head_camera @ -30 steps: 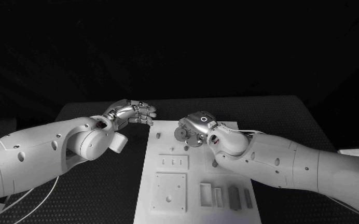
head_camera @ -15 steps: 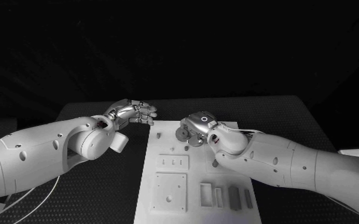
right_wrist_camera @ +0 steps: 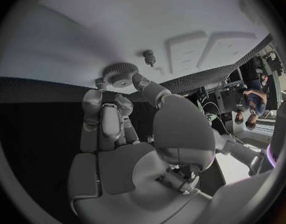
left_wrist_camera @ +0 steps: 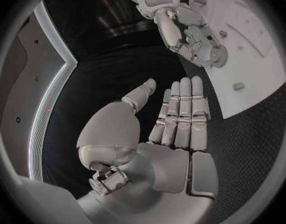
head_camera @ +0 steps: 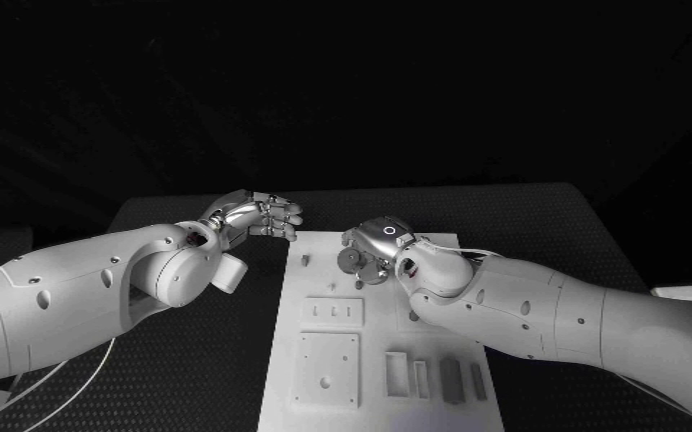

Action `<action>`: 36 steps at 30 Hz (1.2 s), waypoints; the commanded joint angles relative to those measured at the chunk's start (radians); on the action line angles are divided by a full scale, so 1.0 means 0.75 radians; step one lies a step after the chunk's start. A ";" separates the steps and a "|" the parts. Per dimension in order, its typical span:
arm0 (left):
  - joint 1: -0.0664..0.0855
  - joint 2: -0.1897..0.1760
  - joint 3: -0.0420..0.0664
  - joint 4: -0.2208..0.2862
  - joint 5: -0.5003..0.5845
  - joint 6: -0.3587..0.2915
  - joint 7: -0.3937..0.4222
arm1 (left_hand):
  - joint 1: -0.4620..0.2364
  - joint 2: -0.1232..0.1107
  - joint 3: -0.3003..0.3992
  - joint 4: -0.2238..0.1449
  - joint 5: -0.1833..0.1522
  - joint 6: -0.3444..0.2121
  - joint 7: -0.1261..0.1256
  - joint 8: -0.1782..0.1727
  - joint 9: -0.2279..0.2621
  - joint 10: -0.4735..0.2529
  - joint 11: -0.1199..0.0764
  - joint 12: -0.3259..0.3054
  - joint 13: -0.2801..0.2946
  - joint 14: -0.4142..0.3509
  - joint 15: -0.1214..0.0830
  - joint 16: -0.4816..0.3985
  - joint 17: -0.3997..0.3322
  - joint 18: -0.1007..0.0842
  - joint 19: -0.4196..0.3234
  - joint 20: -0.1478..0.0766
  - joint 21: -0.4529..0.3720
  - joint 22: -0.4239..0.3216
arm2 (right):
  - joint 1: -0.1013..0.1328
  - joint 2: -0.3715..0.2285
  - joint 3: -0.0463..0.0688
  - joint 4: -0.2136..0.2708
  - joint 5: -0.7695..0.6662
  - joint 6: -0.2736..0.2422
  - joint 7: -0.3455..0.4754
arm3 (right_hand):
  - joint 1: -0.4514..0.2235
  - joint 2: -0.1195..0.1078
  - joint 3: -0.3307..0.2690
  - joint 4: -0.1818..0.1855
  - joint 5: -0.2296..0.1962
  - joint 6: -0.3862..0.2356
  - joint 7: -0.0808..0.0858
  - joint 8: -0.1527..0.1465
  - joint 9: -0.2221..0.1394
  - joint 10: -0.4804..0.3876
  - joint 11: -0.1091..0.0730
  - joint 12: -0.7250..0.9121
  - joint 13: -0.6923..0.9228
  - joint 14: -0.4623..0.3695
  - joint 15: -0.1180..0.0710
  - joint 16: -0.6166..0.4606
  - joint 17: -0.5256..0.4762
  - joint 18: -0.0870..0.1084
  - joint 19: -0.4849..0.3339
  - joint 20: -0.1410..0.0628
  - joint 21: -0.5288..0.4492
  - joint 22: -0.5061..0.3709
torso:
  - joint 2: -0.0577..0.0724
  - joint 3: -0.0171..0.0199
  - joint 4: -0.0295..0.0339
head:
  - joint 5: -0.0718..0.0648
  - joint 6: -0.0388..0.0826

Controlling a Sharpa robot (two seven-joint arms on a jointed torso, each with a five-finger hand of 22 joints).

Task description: Assemble the parts on the task board

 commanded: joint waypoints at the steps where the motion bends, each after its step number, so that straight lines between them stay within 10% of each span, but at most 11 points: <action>1: 0.002 0.002 0.001 0.002 -0.004 0.024 0.004 | -0.009 -0.010 -0.008 0.001 0.007 -0.010 0.006 -0.009 0.002 0.009 0.002 -0.009 0.002 0.009 0.002 -0.010 0.003 0.011 0.002 -0.006 -0.006 0.002 | -0.001 -0.009 0.000 0.007 0.019 0.077 0.000 | 0.012 0.004 0.002 -0.001 0.002 -0.001 0.000 0.000 0.000 -0.007 -0.007 -0.011 -0.003 -0.009 0.003 -0.007 -0.005 0.060 -0.004 -0.005 -0.009 0.003 | 0.000 -0.0012 0.0004 | -0.001 -0.001; 12: 0.002 -0.002 0.001 0.001 -0.004 0.022 0.001 | -0.014 -0.007 -0.008 0.006 0.007 -0.016 0.009 -0.013 0.002 0.008 0.004 -0.014 0.003 0.009 0.003 -0.015 0.007 0.011 0.002 -0.005 -0.008 0.003 | 0.000 -0.045 0.000 0.014 0.064 0.099 0.006 | 0.036 0.135 -0.002 -0.113 0.003 0.046 0.018 0.040 0.003 -0.031 0.010 -0.012 -0.008 -0.037 0.020 -0.009 -0.019 0.060 -0.030 0.008 -0.012 0.015 | -0.001 0.0003 -0.0009 | 0.000 -0.007; 20: 0.002 -0.006 0.001 -0.003 -0.003 0.020 0.001 | -0.017 -0.006 -0.008 0.008 0.007 -0.016 0.009 -0.013 0.002 0.008 0.004 -0.016 0.004 0.009 0.003 -0.017 0.008 0.011 0.002 -0.005 -0.009 0.003 | 0.030 -0.147 0.025 0.108 0.194 -0.060 0.118 | 0.001 0.101 -0.006 -0.097 0.004 0.067 0.022 0.053 0.000 -0.024 0.013 -0.004 -0.010 -0.024 0.022 -0.004 -0.008 0.060 -0.019 0.010 -0.008 0.015 | -0.002 0.0010 -0.0046 | -0.001 0.002; 36: 0.002 -0.009 0.001 -0.019 -0.003 0.018 0.008 | -0.015 -0.006 -0.006 0.007 0.007 -0.014 0.008 -0.013 0.003 0.010 0.003 -0.017 0.005 0.010 0.003 -0.020 0.011 0.011 0.002 -0.005 -0.010 0.004 | 0.133 -0.474 0.057 0.315 0.413 -0.007 0.234 | -0.009 0.041 0.020 -0.031 0.003 0.128 0.031 0.087 -0.004 -0.023 0.022 0.004 -0.017 -0.022 0.031 -0.005 -0.014 0.060 -0.008 0.006 -0.011 0.012 | -0.016 0.0097 -0.0313 | -0.017 0.027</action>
